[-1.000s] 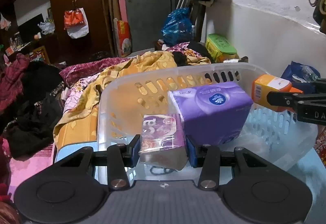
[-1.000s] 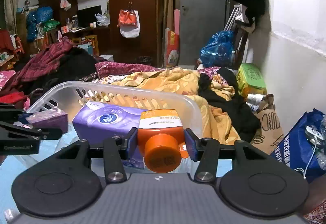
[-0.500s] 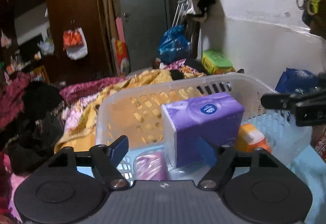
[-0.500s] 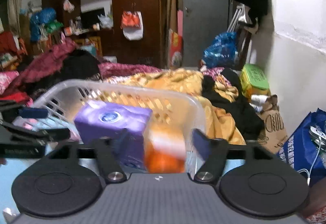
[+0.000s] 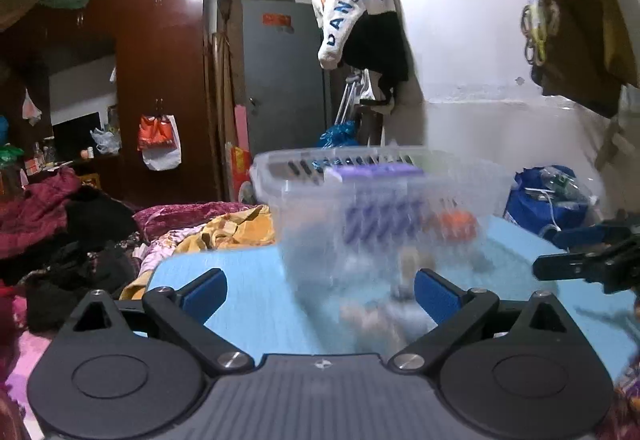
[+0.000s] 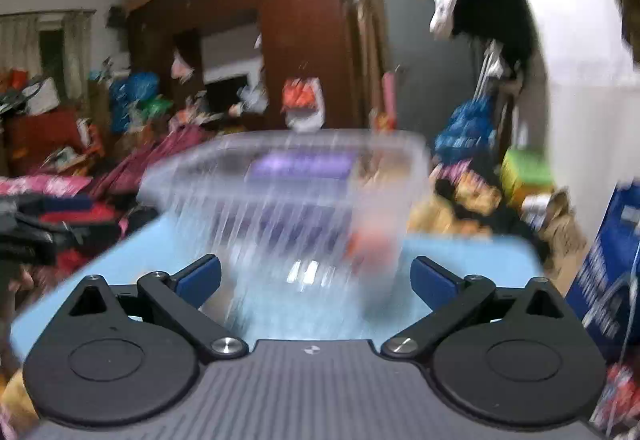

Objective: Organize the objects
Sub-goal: 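Grasp the white wrapped roll with the left tool while the right tool grasps the purple box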

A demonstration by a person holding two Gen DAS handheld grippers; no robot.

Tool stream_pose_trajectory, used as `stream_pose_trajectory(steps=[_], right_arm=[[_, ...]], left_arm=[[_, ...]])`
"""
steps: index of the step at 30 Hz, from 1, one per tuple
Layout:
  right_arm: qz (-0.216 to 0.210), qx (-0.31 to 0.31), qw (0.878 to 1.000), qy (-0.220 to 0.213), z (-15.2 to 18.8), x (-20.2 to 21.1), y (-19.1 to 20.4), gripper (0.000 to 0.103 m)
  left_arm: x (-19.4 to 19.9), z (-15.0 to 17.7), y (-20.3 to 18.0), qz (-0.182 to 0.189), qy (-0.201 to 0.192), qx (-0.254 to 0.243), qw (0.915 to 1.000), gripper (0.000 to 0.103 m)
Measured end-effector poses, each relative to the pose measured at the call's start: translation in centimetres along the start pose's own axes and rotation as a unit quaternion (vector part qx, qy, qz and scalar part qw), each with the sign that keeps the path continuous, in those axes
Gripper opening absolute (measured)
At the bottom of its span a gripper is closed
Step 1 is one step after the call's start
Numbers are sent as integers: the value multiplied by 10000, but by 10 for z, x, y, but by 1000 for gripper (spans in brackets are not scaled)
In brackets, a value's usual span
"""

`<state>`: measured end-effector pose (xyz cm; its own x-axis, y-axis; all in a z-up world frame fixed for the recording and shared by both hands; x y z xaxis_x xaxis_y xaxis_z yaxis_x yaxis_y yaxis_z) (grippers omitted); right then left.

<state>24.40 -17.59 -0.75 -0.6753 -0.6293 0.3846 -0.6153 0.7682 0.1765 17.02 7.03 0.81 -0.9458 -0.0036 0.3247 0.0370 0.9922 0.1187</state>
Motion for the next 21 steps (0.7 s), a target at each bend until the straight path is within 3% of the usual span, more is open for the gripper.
stream_pose_trajectory(steps=[4, 9, 14, 21], right_arm=[[-299, -396, 9988, 26, 23, -1, -5, 103], [-437, -230, 9986, 169, 36, -8, 10, 98], [-573, -118, 9975, 407, 41, -20, 19, 80], [-808, -208, 9957, 402, 47, -15, 19, 69]], left_arm=[[21, 30, -3, 104, -71, 0, 9999, 101], [16, 49, 7, 198, 16, 333, 9992, 101], [8, 57, 3, 370, 79, 426, 9984, 101], [7, 68, -10, 622, 47, 353, 9974, 101]])
Point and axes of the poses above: each gripper's, at about its wrist camera, not at the fingertips, and x roughly against the way its jaws point, y to its left, z to its underside, the point moved 7 cm from there along -x, roughly the way its jaws point, and after that the axes turned 4 degrees about -x, right-handed, at the moved point
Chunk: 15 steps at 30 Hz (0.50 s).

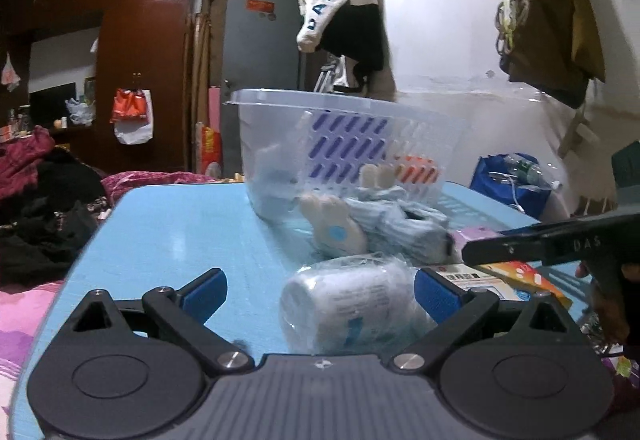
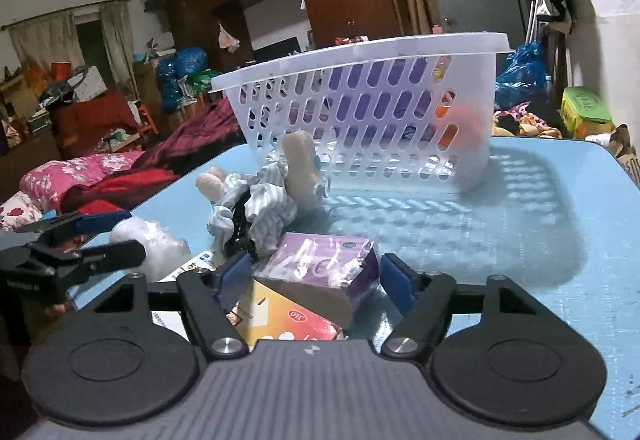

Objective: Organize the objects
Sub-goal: 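Grasp the white wrapped roll with the left tool while the right tool grasps the purple box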

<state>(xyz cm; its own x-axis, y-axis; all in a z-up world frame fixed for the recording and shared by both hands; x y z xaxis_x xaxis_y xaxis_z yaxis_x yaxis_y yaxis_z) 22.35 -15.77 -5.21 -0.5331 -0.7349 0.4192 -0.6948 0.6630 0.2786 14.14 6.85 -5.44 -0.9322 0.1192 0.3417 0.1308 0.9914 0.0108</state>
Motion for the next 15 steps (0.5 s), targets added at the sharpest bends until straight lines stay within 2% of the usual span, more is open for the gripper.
stream_pose_trajectory(steps=[5, 12, 15], right_arm=[[-37, 14, 10000, -53, 10, 9, 8, 60], [141, -46, 9996, -227, 11, 24, -9, 57], [216, -54, 9994, -283, 11, 29, -14, 57]], left_arm=[[1, 5, -2, 97, -47, -20, 9999, 101], [13, 14, -6, 274, -305, -373, 9985, 100], [16, 15, -7, 387, -415, -464, 9973, 93]])
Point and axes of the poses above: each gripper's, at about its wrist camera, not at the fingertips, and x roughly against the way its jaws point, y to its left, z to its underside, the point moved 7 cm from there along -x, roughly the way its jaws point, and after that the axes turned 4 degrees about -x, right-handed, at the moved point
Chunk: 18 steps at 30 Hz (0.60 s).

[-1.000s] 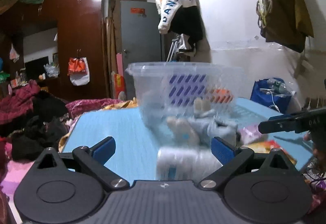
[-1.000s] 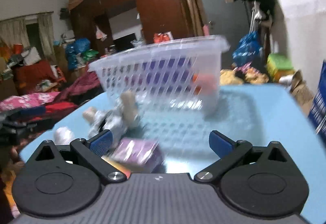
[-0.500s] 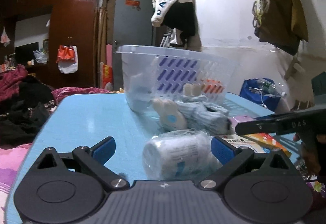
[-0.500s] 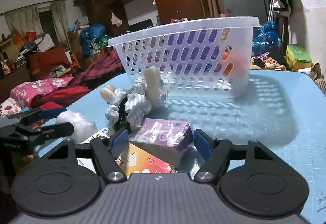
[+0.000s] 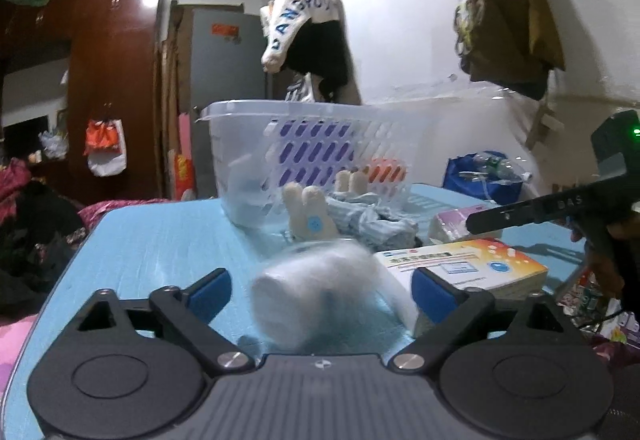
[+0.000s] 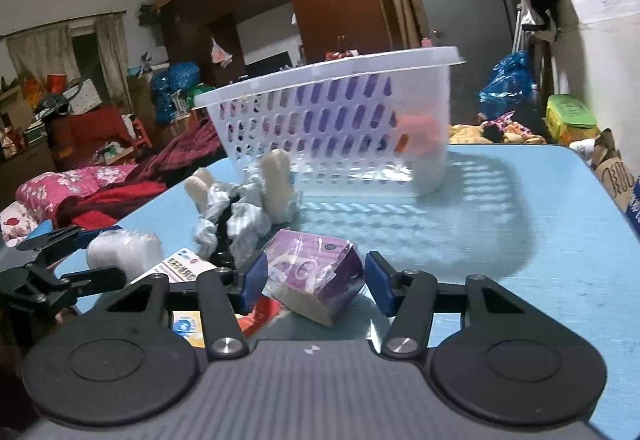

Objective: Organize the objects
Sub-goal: 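Grasp the white wrapped roll with the left tool while the right tool grasps the purple box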

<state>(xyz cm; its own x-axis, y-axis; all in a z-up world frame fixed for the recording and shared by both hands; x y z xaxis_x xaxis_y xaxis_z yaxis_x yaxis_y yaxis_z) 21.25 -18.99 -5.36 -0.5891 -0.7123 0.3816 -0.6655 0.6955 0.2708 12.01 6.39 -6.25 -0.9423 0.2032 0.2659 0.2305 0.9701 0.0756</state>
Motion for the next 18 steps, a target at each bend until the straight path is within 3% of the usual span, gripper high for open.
stream_pose_trajectory(steps=[5, 7, 11, 15, 18], right_arm=[[18, 46, 10000, -35, 0, 4, -3, 57], [1, 60, 10000, -21, 1, 3, -3, 58], [-121, 3, 9999, -21, 1, 3, -3, 61], [-136, 75, 9999, -34, 2, 4, -2, 60], [-210, 149, 9997, 33, 3, 5, -2, 59]], left_arm=[[-2, -2, 0, 90, -68, -32, 9999, 82], [-5, 0, 2, 92, -28, 26, 9999, 72], [-16, 7, 5, 168, 132, 188, 9996, 71], [-20, 11, 7, 36, 126, 130, 9998, 59], [-20, 12, 7, 39, 127, 127, 9998, 59]])
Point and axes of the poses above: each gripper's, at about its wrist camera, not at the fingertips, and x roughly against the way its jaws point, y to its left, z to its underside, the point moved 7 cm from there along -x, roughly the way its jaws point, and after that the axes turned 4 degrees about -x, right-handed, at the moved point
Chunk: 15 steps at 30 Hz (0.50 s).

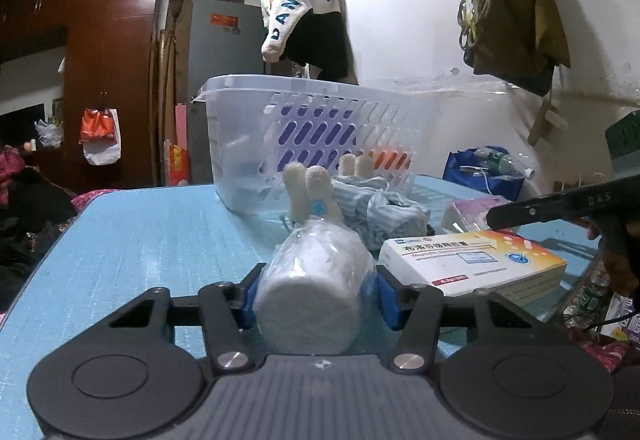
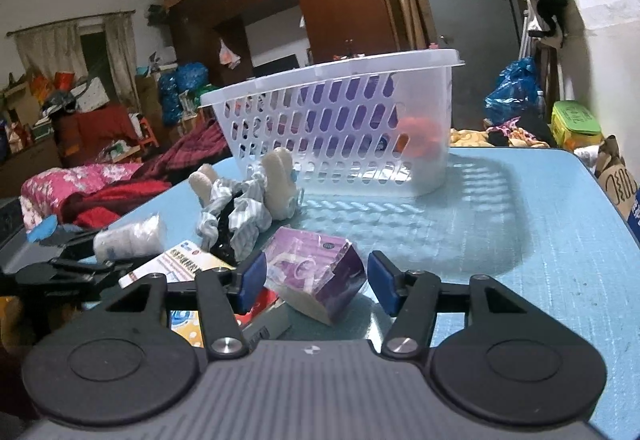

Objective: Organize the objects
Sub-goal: 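Grasp the white wrapped roll with the left tool while the right tool grasps the purple box, then carry the white roll into the basket with the left tool while the right tool drops the purple box in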

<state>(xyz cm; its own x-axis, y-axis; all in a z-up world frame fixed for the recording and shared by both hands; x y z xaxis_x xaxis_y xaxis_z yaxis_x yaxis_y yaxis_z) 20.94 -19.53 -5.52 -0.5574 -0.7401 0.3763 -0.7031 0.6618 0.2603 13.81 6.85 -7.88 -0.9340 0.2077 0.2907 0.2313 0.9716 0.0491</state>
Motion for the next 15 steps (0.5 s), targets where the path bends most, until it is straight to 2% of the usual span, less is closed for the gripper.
stream_pose_trajectory(steps=[5, 13, 15], right_arm=[[-53, -22, 10000, -12, 0, 5, -2, 55], [511, 185, 9965, -639, -16, 31, -5, 53], [500, 164, 9958, -749, -20, 35, -5, 53]], left_arm=[[1, 0, 2, -49, -46, 61, 10000, 56], [9, -12, 9, -178, -288, 214, 9992, 54], [12, -19, 9, -247, -357, 160, 9989, 54]])
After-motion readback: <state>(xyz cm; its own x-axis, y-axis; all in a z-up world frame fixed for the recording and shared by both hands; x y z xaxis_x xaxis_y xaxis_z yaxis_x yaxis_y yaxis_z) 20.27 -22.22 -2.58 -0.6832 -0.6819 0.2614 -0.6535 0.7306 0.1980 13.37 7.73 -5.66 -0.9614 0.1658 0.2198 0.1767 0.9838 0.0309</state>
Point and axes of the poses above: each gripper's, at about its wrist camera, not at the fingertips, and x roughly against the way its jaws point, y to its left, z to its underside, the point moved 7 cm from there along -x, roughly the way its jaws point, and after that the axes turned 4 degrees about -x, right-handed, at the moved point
